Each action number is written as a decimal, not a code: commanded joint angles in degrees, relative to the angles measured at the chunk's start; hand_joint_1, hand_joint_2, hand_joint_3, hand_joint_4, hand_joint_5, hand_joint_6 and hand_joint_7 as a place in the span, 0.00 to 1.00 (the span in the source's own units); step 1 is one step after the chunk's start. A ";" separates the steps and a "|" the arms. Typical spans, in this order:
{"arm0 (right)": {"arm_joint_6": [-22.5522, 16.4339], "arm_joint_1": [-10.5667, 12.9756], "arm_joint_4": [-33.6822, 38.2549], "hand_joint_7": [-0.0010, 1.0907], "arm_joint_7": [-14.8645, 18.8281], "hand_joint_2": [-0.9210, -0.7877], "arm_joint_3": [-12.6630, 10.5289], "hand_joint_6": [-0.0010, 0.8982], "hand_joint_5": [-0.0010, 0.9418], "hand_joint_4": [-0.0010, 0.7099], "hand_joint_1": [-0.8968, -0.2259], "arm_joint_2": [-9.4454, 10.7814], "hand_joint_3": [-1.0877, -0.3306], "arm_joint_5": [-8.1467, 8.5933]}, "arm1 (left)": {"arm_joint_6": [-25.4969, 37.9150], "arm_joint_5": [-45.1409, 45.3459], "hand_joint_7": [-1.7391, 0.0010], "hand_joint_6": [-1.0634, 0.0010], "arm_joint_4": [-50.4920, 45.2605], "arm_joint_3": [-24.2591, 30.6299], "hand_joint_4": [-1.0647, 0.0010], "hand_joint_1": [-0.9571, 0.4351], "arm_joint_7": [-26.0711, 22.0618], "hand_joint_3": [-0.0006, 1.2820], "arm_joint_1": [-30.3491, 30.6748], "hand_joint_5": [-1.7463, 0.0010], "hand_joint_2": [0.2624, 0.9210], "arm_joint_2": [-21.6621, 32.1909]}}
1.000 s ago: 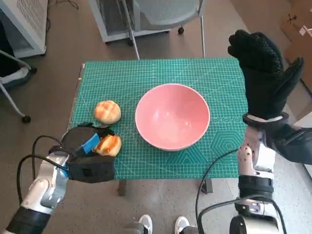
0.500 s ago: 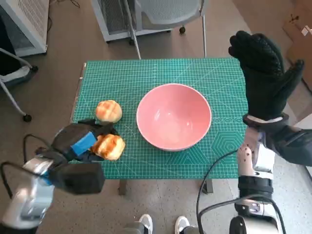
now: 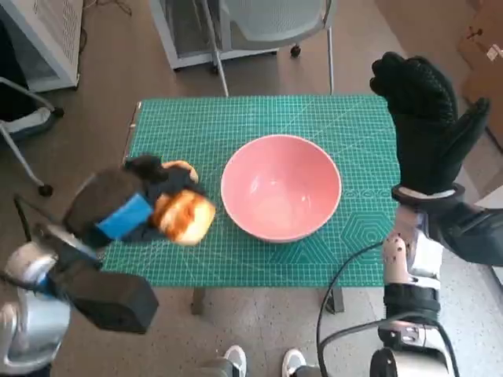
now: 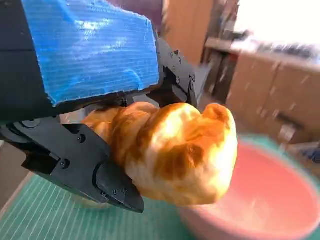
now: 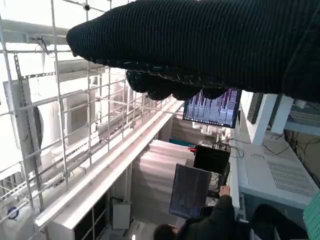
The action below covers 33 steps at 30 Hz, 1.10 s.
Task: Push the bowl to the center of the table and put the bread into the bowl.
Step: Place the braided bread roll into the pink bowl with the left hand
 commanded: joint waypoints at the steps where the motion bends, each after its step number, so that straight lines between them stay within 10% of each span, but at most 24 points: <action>1: -0.05 0.18 1.39 0.01 0.61 0.00 -0.25 0.48 0.00 0.54 0.46 0.16 0.70 0.62 | -2.95 1.37 0.42 0.29 3.78 -2.36 0.24 0.69 3.00 0.00 -6.58 0.40 0.96 -2.39; 33: 0.17 4.00 -3.24 0.01 -0.96 0.00 -0.84 0.48 0.01 0.55 0.48 -0.82 0.67 -0.54 | -14.76 5.99 0.31 0.43 53.33 -21.15 0.32 0.69 7.98 0.05 -31.19 0.36 1.00 -21.20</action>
